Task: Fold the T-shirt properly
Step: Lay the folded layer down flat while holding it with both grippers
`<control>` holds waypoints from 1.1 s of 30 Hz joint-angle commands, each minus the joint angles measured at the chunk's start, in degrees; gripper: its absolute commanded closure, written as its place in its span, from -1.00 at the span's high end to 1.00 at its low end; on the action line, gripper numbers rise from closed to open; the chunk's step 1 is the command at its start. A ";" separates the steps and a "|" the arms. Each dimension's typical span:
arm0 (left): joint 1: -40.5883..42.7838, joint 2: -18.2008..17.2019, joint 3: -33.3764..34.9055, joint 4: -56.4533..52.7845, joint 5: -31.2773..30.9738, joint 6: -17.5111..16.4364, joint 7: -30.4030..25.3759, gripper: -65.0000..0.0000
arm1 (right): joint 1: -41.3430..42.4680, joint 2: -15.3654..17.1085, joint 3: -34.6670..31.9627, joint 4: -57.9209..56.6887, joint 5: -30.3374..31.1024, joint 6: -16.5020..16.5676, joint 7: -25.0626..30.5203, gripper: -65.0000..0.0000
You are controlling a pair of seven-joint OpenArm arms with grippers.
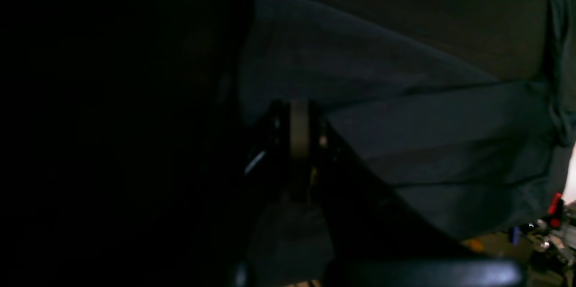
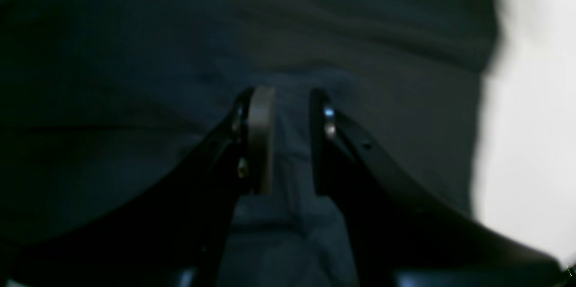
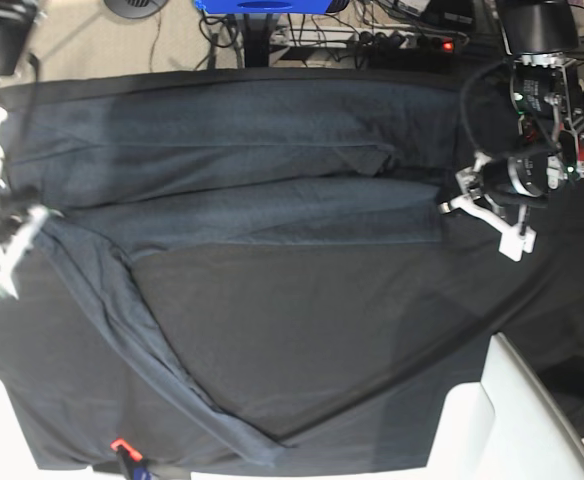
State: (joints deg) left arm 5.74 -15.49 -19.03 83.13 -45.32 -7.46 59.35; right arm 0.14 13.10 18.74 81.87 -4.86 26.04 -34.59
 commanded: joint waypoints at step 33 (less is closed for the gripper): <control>-0.51 -0.91 -0.36 0.52 -0.70 -0.32 -0.76 -1.00 | 18.36 2.15 0.38 -35.32 -0.54 -0.42 9.49 -0.48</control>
State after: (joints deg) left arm 5.89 -15.57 -19.18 82.96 -45.12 -7.49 59.31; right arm 17.19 14.24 18.92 45.74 -5.82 25.56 -25.93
